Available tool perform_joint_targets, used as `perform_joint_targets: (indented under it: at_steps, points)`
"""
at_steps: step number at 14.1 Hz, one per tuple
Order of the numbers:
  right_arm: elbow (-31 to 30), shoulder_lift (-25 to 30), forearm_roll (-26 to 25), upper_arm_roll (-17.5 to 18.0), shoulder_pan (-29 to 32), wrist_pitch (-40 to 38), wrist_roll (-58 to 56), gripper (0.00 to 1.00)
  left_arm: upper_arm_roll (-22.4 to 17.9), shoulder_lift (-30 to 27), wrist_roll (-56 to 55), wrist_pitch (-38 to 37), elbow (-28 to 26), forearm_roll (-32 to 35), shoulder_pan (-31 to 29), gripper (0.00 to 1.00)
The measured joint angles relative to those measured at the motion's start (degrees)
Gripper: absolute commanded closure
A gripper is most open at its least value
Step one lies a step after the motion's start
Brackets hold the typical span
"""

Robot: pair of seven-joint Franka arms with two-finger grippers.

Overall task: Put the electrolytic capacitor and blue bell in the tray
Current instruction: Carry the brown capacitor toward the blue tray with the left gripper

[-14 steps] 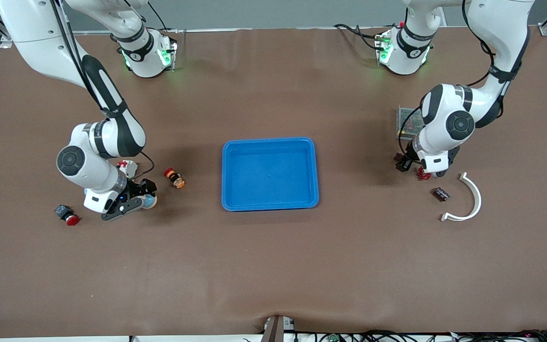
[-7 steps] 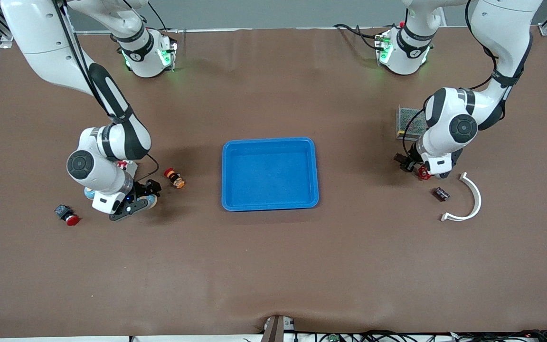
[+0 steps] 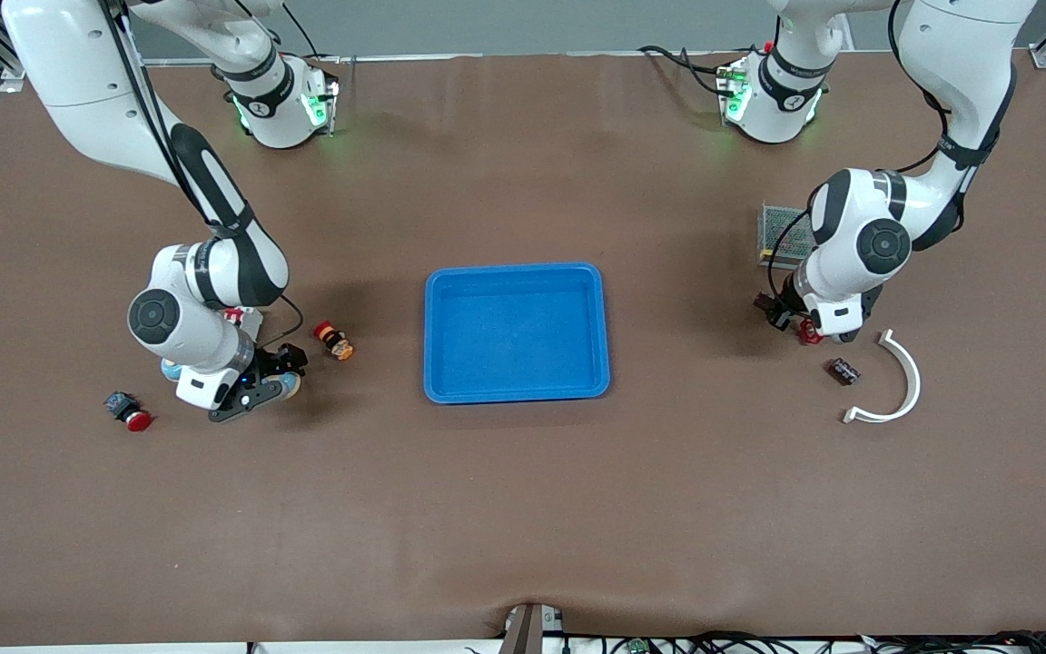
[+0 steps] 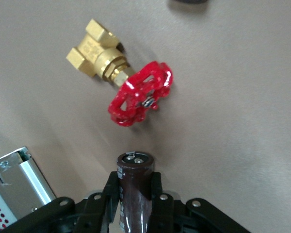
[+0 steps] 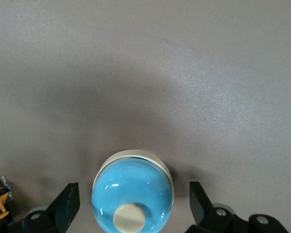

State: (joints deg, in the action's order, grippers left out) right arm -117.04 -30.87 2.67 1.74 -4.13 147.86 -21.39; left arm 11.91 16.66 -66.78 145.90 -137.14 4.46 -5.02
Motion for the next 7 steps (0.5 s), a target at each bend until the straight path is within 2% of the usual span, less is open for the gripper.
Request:
perform_joint_targets:
  at_steps: [3,5,6,7]
  points:
    - [0.0,-0.4,0.0,0.0,0.0,0.4,0.0,0.00,0.9,-0.1,-1.9,-0.1,1.7,0.0,0.0,1.00]
    - [0.0,-0.6,0.0,0.0,0.0,0.4,0.0,0.00,3.3,-0.1,-5.5,-2.3,3.8,0.0,0.0,1.00]
    - [0.0,-0.6,0.0,0.0,0.0,0.5,0.0,0.03,4.7,-0.1,-7.9,-4.7,5.5,0.0,0.1,1.00]
    - [0.0,-0.6,0.0,0.0,0.0,0.5,0.0,0.10,6.3,-0.1,-10.6,-7.1,7.4,0.0,0.2,1.00]
